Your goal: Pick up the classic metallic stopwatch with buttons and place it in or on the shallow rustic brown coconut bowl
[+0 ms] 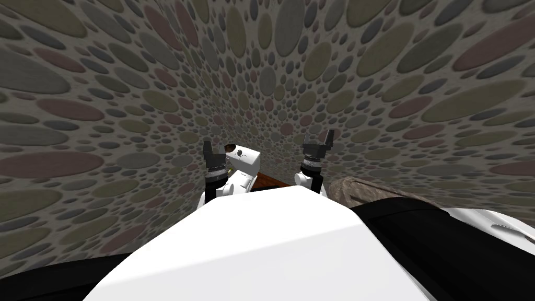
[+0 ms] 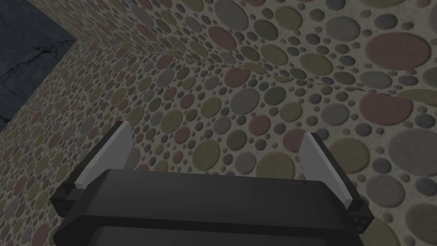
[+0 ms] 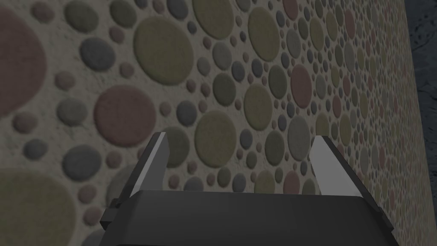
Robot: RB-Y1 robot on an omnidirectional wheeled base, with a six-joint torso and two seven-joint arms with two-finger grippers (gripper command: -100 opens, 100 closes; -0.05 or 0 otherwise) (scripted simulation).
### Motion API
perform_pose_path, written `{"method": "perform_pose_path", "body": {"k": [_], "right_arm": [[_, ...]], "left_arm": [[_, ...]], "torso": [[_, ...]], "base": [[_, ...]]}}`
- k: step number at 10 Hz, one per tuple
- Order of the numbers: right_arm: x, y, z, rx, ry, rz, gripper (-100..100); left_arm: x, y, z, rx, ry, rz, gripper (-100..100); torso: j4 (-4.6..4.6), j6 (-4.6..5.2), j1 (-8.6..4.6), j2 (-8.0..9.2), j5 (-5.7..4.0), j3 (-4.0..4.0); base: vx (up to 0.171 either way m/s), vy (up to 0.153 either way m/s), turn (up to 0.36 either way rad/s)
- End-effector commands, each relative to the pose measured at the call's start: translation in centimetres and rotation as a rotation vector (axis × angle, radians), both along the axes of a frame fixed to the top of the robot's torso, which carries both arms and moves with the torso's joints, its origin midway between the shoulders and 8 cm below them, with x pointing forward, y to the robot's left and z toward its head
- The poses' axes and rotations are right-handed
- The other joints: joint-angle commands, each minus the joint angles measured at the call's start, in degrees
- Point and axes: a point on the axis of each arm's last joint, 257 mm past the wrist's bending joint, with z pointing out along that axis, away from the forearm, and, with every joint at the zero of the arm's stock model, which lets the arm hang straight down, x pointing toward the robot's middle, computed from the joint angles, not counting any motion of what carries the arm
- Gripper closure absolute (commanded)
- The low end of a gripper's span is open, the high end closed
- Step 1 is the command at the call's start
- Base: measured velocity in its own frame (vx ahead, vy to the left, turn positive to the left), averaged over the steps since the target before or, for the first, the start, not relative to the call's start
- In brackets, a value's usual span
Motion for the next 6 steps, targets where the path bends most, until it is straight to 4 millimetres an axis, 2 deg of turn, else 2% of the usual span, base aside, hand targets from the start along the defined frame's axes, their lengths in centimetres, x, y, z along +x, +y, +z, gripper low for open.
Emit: {"method": "perform_pose_path", "body": {"k": [1,3,6], "right_arm": [[0.0,0.0,0.0,0.000,0.000,0.000,0],[0.0,0.0,0.0,0.000,0.000,0.000,0],[0.0,0.0,0.0,0.000,0.000,0.000,0]], "left_arm": [[0.3,-0.4,-1.2,0.049,0.034,-0.013,-100],[0.7,-0.7,-2.8,0.100,0.080,-0.020,-100],[1.3,-0.8,-6.3,0.188,0.172,-0.024,-100]], "torso": [[0.00,0.00,0.00,0.00,0.00,0.00],[-0.01,0.00,0.04,-0.02,0.01,-0.01],[-0.01,0.01,0.06,-0.03,0.02,-0.02]], "base": [[0.004,0.001,-0.066],[0.008,0.008,-0.061],[0.009,0.011,-0.073]]}}
